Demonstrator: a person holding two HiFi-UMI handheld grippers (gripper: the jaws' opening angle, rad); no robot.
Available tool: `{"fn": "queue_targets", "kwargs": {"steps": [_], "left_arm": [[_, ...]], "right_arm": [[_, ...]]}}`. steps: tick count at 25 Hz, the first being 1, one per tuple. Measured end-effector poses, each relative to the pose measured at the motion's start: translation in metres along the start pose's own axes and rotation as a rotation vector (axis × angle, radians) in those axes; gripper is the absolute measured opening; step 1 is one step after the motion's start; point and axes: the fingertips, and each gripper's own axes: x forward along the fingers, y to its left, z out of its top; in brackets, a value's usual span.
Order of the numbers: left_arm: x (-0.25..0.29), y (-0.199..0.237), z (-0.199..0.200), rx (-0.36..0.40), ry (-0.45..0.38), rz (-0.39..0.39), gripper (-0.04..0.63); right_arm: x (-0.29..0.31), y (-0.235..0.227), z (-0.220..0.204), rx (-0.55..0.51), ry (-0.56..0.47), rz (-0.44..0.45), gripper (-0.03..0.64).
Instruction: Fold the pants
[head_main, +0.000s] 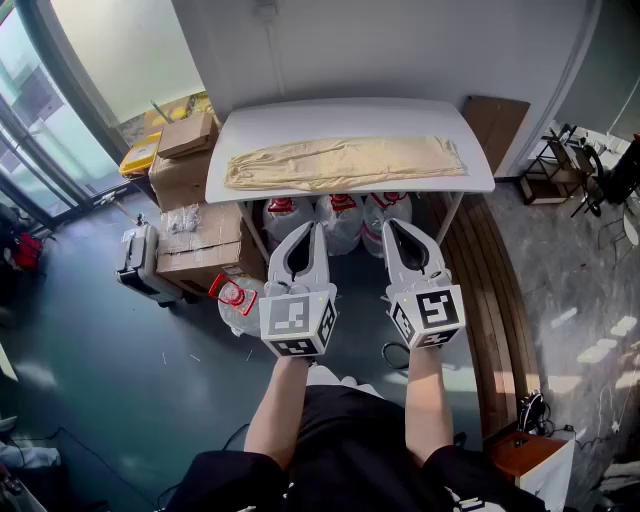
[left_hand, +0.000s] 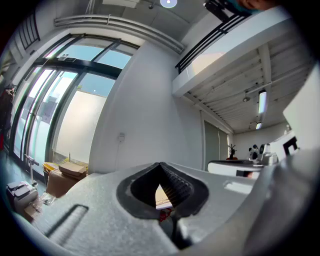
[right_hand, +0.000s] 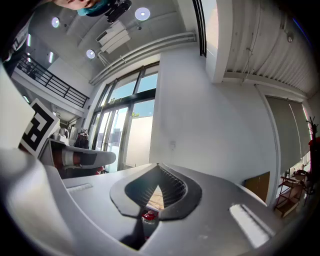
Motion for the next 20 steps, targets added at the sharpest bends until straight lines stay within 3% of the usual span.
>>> {"fn": "queue_targets", "kwargs": {"steps": [20], "left_arm": [[0.0,0.003,0.006,-0.035,-0.021,0.013,0.003]], "right_arm": [[-0.001,-0.006,0.009,-0.001,-0.018,0.009,0.006]]}}
